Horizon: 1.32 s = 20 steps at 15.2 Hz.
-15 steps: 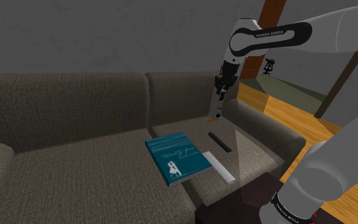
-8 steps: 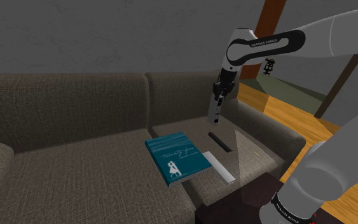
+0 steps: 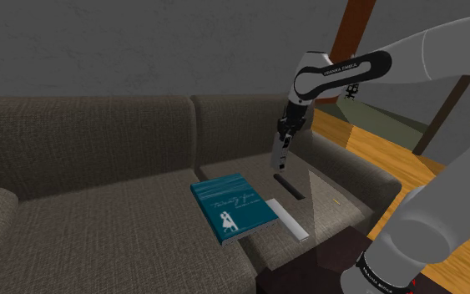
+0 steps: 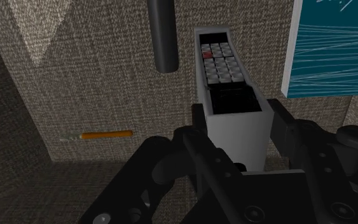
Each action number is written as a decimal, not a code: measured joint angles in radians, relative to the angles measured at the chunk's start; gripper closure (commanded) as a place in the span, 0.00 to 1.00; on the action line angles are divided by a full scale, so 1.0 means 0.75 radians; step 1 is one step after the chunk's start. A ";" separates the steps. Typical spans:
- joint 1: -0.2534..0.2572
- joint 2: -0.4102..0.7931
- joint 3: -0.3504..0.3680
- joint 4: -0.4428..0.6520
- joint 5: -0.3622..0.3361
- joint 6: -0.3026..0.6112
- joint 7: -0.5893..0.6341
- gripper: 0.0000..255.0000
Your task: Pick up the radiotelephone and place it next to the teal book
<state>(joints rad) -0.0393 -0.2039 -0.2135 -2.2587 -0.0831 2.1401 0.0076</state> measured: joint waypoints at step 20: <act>0.000 0.166 -0.016 -0.175 0.025 0.340 -0.014 1.00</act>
<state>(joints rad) -0.0390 -0.0792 -0.2254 -2.3902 -0.0642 2.3949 -0.0032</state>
